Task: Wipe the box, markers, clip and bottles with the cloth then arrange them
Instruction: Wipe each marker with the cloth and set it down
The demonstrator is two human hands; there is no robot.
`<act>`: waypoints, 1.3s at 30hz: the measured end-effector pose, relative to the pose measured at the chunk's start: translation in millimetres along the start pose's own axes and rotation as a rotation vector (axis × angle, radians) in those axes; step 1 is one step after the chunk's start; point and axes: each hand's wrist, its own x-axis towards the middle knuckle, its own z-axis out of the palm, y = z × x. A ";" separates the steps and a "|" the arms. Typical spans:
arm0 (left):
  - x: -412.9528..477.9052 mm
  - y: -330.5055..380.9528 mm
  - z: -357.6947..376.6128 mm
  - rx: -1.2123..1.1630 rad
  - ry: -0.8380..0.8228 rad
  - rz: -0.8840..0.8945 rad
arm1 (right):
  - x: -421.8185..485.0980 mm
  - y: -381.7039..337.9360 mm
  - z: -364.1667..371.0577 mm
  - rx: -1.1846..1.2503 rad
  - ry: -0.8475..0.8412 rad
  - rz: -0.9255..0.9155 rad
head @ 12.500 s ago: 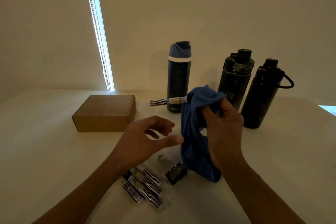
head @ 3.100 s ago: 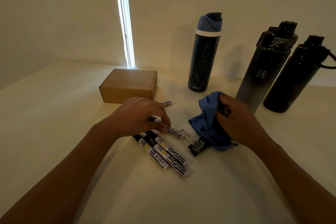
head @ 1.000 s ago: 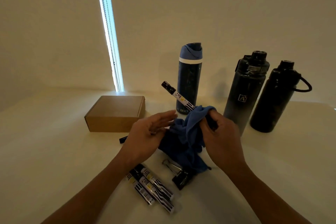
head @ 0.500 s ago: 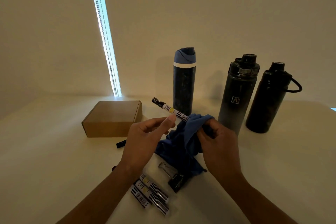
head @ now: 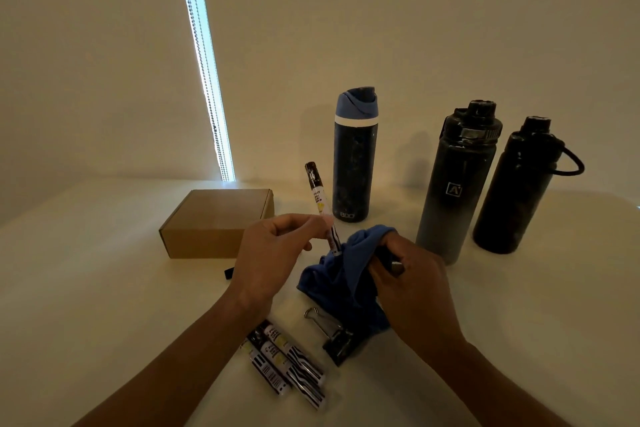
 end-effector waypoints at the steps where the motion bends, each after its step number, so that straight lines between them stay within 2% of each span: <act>1: -0.2 2.3 -1.4 0.038 0.027 0.026 | 2.8 1.7 -2.7 0.017 -0.004 0.021; 8: -7.3 -20.8 -7.0 0.433 0.016 0.450 | 26.6 20.5 -22.3 -0.025 -0.042 0.067; 13: -6.1 -23.5 -12.6 0.549 -0.029 0.643 | 23.3 21.0 -16.0 -0.034 -0.172 0.032; 17: -4.2 -25.3 -13.5 0.558 -0.069 0.688 | 22.3 25.2 -13.0 -0.016 -0.128 0.036; 21: -5.8 -23.7 -13.3 0.541 -0.114 0.716 | 20.8 27.6 -4.0 0.180 -0.035 0.204; 23: -6.7 -23.2 -12.9 0.538 -0.133 0.719 | 20.2 27.3 -4.6 0.129 0.033 0.134; 26: -7.9 -21.6 -13.3 0.547 -0.164 0.740 | 20.0 24.9 -9.7 0.152 0.006 0.086; 34: -4.8 -22.4 -18.5 0.552 -0.175 0.726 | 22.4 20.1 -16.2 0.239 -0.049 0.062; 39: -5.6 -19.5 -18.7 0.527 -0.154 0.719 | 24.0 27.6 -14.5 0.209 -0.006 0.054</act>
